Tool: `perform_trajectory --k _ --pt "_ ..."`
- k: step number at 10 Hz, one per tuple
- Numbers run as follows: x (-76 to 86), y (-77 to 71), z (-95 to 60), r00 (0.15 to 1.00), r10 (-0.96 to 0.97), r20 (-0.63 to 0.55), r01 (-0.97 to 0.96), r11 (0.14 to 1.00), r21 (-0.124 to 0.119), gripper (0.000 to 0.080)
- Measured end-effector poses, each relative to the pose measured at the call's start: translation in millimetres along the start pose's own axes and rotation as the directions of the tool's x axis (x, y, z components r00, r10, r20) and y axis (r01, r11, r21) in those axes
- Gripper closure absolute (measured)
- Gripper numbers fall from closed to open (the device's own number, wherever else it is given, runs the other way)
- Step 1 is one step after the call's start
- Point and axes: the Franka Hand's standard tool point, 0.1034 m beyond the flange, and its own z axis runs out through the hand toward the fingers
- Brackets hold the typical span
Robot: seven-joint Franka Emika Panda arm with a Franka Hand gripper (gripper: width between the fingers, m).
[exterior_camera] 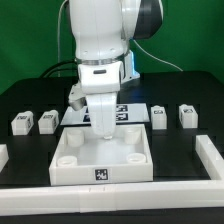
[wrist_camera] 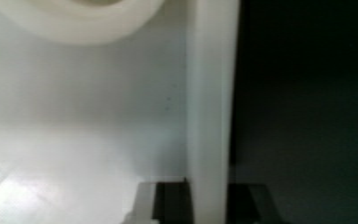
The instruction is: Assemble one leg
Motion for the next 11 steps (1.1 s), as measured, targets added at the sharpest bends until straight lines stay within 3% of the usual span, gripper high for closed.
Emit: perform_trajectory --k 2,4,6,8,11 --pt "9.5 10.8 -2.8 1.000 -0.008 -0.005 0.008 1.000 -0.015 0.0740" --pt "40.1 24.9 0.7 1.000 -0.007 -0.025 0.006 1.000 -0.030 0.0739" --pt "71.1 49.5 0.7 0.998 0.034 -0.049 -0.037 0.998 -0.052 0.0739" --pt "90.9 49.9 1.6 0.999 0.006 -0.047 -0.007 1.000 -0.022 0.0739" --pt "90.7 49.8 1.1 0.999 -0.001 -0.037 0.001 1.000 -0.013 0.0739"
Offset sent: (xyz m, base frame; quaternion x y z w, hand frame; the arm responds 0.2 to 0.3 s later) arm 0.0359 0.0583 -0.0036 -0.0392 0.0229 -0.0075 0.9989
